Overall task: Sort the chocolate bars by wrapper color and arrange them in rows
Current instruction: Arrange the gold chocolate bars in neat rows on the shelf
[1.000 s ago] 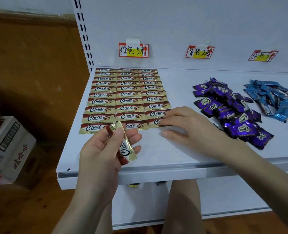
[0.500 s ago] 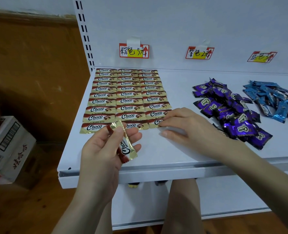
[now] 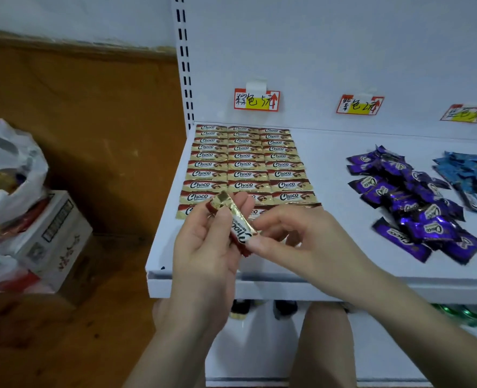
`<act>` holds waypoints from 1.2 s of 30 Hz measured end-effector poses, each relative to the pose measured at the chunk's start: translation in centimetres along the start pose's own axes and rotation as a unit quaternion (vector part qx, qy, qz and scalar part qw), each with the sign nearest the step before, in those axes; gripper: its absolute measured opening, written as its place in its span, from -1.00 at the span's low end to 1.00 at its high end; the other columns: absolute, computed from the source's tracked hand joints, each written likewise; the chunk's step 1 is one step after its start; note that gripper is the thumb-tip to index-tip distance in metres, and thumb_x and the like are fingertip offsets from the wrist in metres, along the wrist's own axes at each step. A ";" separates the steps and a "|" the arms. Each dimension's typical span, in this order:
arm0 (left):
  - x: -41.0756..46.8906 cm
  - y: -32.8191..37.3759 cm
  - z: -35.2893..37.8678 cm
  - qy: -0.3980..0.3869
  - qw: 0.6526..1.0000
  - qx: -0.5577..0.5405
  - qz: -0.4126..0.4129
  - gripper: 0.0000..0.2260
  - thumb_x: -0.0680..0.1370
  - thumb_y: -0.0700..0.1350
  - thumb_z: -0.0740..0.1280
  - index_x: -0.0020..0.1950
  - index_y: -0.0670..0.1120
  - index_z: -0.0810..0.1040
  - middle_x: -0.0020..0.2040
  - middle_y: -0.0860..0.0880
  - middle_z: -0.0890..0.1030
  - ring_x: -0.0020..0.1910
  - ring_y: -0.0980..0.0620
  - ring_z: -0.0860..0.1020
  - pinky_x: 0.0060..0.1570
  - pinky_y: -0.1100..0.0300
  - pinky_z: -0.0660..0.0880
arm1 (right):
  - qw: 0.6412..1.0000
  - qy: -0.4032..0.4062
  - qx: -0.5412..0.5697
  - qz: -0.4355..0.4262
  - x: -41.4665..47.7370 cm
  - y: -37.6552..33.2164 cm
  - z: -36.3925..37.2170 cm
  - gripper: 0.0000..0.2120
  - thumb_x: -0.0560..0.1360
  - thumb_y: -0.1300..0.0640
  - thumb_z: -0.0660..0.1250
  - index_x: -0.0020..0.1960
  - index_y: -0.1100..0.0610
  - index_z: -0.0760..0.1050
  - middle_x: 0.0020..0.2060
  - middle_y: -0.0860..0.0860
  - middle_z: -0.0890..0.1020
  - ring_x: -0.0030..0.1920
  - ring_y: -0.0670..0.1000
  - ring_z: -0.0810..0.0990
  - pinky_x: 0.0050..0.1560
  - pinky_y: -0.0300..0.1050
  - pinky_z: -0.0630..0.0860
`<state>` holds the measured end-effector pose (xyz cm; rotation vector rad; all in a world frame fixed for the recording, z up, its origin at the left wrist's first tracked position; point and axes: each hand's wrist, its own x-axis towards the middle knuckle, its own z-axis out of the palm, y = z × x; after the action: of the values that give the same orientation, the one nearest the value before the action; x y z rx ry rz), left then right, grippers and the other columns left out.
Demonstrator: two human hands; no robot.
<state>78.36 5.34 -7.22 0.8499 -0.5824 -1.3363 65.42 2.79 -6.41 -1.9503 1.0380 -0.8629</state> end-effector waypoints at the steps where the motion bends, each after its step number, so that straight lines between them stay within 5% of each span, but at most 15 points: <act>1: -0.1 0.3 -0.3 -0.006 1.000 0.007 0.007 -0.75 0.60 -0.24 0.15 0.23 -0.09 0.48 0.02 -0.03 0.68 0.05 0.06 0.64 -0.02 0.16 0.59 | 1.000 -0.003 0.020 0.004 0.0 -0.2 0.4 -0.90 0.42 0.17 0.42 -0.16 -0.02 0.56 -0.28 -0.09 0.66 -0.27 -0.14 0.61 -0.26 -0.36 0.44; 3: -0.1 0.6 -1.5 -0.019 0.998 0.053 0.033 -0.76 0.57 -0.21 0.21 0.22 -0.11 0.51 0.03 -0.04 0.67 0.06 0.04 0.63 -0.04 0.16 0.60 | 0.999 0.009 0.050 0.014 0.3 -0.5 0.9 -0.88 0.42 0.23 0.41 -0.18 0.01 0.55 -0.37 -0.07 0.65 -0.32 -0.12 0.61 -0.25 -0.25 0.50; 6: -0.5 0.8 -3.0 -0.064 0.978 0.189 0.068 -0.75 0.49 -0.08 0.35 0.17 -0.02 0.52 0.00 0.05 0.67 0.03 0.05 0.63 -0.08 0.19 0.60 | 0.991 0.048 0.118 0.048 0.5 -0.8 1.2 -0.90 0.42 0.30 0.38 -0.22 0.13 0.54 -0.45 -0.04 0.61 -0.41 -0.13 0.57 -0.34 -0.34 0.46; 8: -0.9 0.7 -3.6 -0.072 0.964 0.240 0.086 -0.87 0.48 -0.17 0.36 0.01 -0.03 0.56 -0.12 0.08 0.68 -0.09 0.07 0.65 -0.19 0.28 0.58 | 0.990 0.040 0.123 0.056 0.4 -1.1 1.7 -0.92 0.42 0.28 0.38 -0.22 0.14 0.54 -0.44 -0.02 0.61 -0.40 -0.12 0.56 -0.35 -0.34 0.45; 11: -1.3 1.0 -4.4 -0.085 0.948 0.283 0.119 -0.81 0.50 -0.30 0.30 -0.10 0.00 0.58 -0.21 0.09 0.67 -0.22 0.10 0.64 -0.26 0.33 0.55 | 0.997 0.041 0.058 0.028 0.1 -1.2 2.1 -0.94 0.40 0.20 0.41 -0.19 0.06 0.56 -0.35 -0.08 0.61 -0.32 -0.16 0.54 -0.28 -0.26 0.45; 15: -1.3 1.7 -5.1 -0.118 0.926 0.342 0.104 -0.68 0.55 -0.30 0.25 -0.10 0.15 0.57 -0.16 0.28 0.62 -0.15 0.11 0.58 -0.20 0.23 0.60 | 0.996 0.046 0.076 0.005 0.4 -1.3 1.5 -0.67 0.40 0.20 0.43 0.08 -0.07 0.48 -0.16 -0.11 0.62 -0.14 -0.10 0.58 -0.17 -0.15 0.51; 20: -0.9 2.5 -5.8 -0.053 0.939 0.312 0.134 -0.81 0.50 -0.29 0.32 -0.12 0.02 0.56 -0.21 0.11 0.63 -0.29 0.15 0.60 -0.39 0.40 0.49 | 0.992 0.010 -0.096 -0.086 0.5 -0.4 1.8 -0.80 0.39 0.07 0.39 0.01 -0.08 0.56 -0.17 -0.32 0.57 -0.14 -0.21 0.53 -0.11 -0.40 0.43; 23: -0.8 2.7 -6.4 -0.059 0.942 0.310 0.117 -0.84 0.50 -0.27 0.32 -0.13 0.00 0.57 -0.25 0.08 0.64 -0.33 0.15 0.60 -0.37 0.41 0.49 | 0.959 0.013 -0.219 -0.180 0.6 0.6 2.3 -0.71 0.42 0.02 0.32 0.04 0.16 0.60 0.00 -0.05 0.61 0.04 -0.15 0.51 0.10 -0.33 0.42; 28: -0.4 2.5 -7.3 -0.055 0.932 0.335 0.128 -0.83 0.51 -0.28 0.32 -0.12 0.00 0.57 -0.32 0.06 0.64 -0.32 0.17 0.60 -0.36 0.41 0.50 | 0.923 0.004 -0.284 -0.259 1.3 1.2 3.2 -0.76 0.44 0.12 0.31 0.00 0.25 0.60 -0.11 0.06 0.65 -0.05 -0.03 0.54 0.01 -0.22 0.43; 30: -0.3 1.9 -8.1 -0.025 0.888 0.412 0.201 -0.89 0.51 -0.22 0.33 -0.02 -0.04 0.58 -0.29 0.14 0.62 -0.25 0.25 0.60 -0.29 0.48 0.49 | 0.920 0.012 -0.283 -0.270 1.6 1.4 3.3 -0.79 0.48 0.14 0.29 -0.05 0.27 0.61 -0.17 0.07 0.66 -0.11 -0.02 0.55 -0.05 -0.20 0.46; 33: 0.0 1.2 -9.0 0.005 0.747 0.573 0.336 -0.82 0.54 -0.14 0.32 0.04 -0.21 0.61 -0.09 -0.02 0.62 -0.12 0.18 0.55 -0.09 0.64 0.37 | 0.922 0.003 -0.293 -0.252 2.5 1.6 3.4 -0.76 0.45 0.11 0.28 -0.09 0.25 0.62 -0.20 0.07 0.65 -0.14 -0.02 0.54 -0.10 -0.17 0.46; 36: 0.2 0.9 -9.4 0.027 0.739 0.571 0.357 -0.79 0.49 -0.15 0.30 0.02 -0.25 0.62 -0.10 -0.07 0.62 -0.14 0.18 0.54 -0.07 0.61 0.37 | 0.944 -0.019 -0.255 -0.210 2.7 1.3 4.1 -0.69 0.44 -0.01 0.29 -0.09 0.22 0.63 -0.17 0.04 0.66 -0.10 -0.08 0.53 -0.07 -0.19 0.47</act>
<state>86.36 7.00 -12.02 1.4086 -1.5639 -0.1026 69.47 1.10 -8.95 -2.6848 0.8937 -0.8279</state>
